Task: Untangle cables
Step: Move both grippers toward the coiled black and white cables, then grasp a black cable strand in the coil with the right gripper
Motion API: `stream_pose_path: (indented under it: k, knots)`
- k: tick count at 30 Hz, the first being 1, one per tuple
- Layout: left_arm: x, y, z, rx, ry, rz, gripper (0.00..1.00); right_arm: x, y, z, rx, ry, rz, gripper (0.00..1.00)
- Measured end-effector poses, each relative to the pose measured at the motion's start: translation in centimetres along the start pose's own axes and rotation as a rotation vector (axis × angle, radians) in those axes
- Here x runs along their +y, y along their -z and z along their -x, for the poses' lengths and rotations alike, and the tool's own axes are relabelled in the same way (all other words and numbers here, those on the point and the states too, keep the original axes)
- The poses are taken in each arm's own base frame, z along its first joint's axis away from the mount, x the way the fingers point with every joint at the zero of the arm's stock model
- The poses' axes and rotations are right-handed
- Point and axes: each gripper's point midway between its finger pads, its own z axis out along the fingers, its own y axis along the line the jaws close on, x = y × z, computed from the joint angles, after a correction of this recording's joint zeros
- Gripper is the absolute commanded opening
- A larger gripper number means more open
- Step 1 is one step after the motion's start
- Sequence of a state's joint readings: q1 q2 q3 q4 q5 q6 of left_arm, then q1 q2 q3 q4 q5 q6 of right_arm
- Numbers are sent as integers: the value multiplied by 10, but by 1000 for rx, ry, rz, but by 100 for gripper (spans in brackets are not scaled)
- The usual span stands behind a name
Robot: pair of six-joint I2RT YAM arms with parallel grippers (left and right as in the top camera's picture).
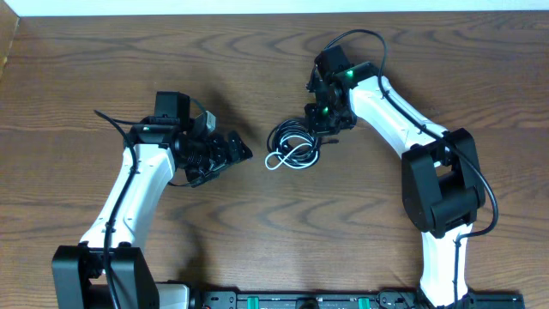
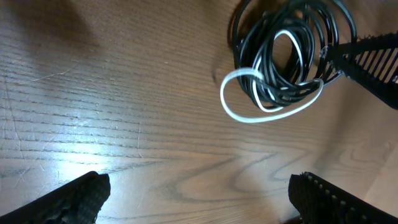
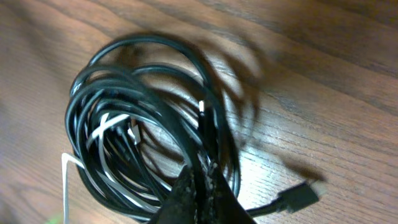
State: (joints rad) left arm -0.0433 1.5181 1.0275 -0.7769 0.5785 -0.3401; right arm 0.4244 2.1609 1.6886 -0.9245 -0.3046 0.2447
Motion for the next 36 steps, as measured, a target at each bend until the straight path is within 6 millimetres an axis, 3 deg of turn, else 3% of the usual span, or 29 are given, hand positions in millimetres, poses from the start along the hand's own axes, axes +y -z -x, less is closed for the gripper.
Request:
stream_pose_path:
  k: [7, 14, 17, 23, 32, 36]
  knots:
    - [-2, 0, -1, 5, 4, -12, 98, 16, 8, -3, 28, -4, 77, 1]
    - [-32, 3, 6, -2, -27, -171, 98, 42, 38, 12, -3, 16, 161, 1]
    - [-41, 3, 9, -15, -52, -205, 98, 47, 41, 13, -5, 20, 184, 1]
    - [-40, -1, 12, -34, -26, -165, 98, 71, 53, 10, 20, 44, 327, 1]
    - [-35, -2, 19, -68, 16, -127, 98, 93, 100, 19, -15, 80, 425, 1]
    - [-40, -5, 18, -71, -5, -129, 98, 97, 131, 28, -100, 117, 408, 12]
